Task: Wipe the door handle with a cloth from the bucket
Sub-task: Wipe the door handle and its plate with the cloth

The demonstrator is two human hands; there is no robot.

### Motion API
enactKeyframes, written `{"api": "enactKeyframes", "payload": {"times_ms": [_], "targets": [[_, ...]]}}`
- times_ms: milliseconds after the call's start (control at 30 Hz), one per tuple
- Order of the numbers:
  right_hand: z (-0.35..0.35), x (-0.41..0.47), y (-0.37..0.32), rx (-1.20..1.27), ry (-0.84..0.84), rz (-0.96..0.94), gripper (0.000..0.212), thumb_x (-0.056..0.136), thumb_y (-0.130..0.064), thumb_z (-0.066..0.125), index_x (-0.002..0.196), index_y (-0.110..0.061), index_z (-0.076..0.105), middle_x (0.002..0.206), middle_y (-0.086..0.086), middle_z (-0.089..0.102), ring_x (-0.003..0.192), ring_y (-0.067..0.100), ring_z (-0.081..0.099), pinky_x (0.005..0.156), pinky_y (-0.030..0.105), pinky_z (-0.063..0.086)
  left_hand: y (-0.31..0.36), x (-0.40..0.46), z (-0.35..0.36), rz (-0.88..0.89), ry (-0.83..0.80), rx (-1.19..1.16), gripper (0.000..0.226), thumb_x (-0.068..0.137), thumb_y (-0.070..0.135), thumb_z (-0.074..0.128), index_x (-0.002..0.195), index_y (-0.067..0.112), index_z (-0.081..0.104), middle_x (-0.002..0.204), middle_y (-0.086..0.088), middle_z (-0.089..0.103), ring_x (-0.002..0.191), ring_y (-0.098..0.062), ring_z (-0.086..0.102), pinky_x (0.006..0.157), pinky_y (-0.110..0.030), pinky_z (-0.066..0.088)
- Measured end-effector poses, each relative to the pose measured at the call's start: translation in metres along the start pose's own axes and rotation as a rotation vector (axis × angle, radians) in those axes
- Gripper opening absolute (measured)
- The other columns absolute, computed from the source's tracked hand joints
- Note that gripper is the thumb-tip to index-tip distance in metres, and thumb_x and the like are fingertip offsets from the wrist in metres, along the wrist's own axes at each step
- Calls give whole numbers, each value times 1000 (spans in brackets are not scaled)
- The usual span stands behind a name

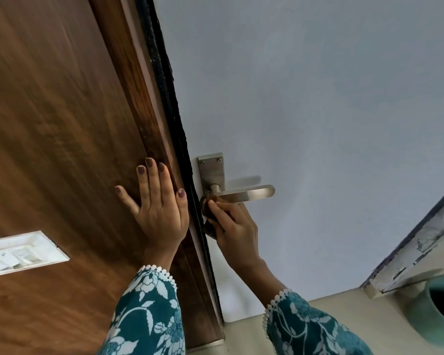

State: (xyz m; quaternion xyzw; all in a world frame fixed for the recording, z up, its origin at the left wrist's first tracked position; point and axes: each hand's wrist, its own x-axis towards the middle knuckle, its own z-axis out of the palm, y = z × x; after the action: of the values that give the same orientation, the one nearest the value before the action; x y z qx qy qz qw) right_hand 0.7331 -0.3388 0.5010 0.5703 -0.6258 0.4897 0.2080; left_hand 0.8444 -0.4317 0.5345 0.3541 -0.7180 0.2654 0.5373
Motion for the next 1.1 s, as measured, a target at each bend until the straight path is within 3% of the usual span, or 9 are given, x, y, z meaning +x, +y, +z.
{"api": "enactKeyframes", "payload": {"times_ms": [267,367,467,567,633,733,800,967,1100], "targets": [[-16,-21,23,76,-273,-19,37,73,-10,71,110,-9,69,104,7,71,84,22,66,68,30,58,-1,3,-8,-5,-84,2,57,101,32,27,151,14,6,161,5,-6,148,-13,0,116,-48,-10],[-44,-26,27,321,-224,292,38,74,-9,70,111,-20,69,103,1,72,91,7,64,82,14,49,3,7,-19,-46,-152,-64,56,100,30,31,149,8,15,155,-7,14,147,-11,-1,116,-47,-9],[-71,-23,31,875,-216,786,35,83,1,62,105,-25,70,97,7,74,92,22,69,82,32,55,20,1,-35,-157,-191,-259,55,97,21,37,146,4,21,153,-9,20,147,-16,8,117,-50,4],[-88,-17,39,1335,-318,991,30,87,-2,54,113,-10,66,104,18,70,97,35,66,80,40,55,48,-20,-53,-84,-280,-557,53,94,17,43,144,5,29,152,-7,30,144,-18,24,115,-46,27],[-93,-11,37,1509,-376,1012,31,86,-8,53,115,-11,66,105,16,70,96,34,67,81,43,56,61,-28,-60,-119,-468,-758,50,97,30,42,142,12,35,147,-7,42,137,-16,39,109,-36,38],[-93,-7,38,1682,-353,1071,43,95,5,36,107,-17,72,99,14,71,86,30,70,72,41,59,75,-19,-75,-533,-856,-1071,55,87,64,41,129,30,50,125,4,64,119,-7,57,90,-15,48],[-93,-5,37,1689,-323,1099,44,93,5,38,106,-19,72,99,14,69,84,28,70,69,40,59,78,-17,-76,-777,-1011,-1237,35,87,55,49,106,30,63,98,13,74,103,-9,65,78,-10,48],[-93,-3,38,1736,-332,974,31,83,-1,61,111,-12,66,103,14,68,95,29,67,84,40,56,79,-15,-77,-794,-1022,-1359,42,73,51,61,97,17,68,90,-3,74,91,-15,69,77,-22,54],[-98,0,40,1599,-414,951,50,62,-28,84,107,-11,67,98,11,71,89,25,69,72,36,57,75,-14,-75,-639,-912,-1095,40,73,50,64,89,15,70,79,-4,73,79,-20,70,74,-45,58]]}}
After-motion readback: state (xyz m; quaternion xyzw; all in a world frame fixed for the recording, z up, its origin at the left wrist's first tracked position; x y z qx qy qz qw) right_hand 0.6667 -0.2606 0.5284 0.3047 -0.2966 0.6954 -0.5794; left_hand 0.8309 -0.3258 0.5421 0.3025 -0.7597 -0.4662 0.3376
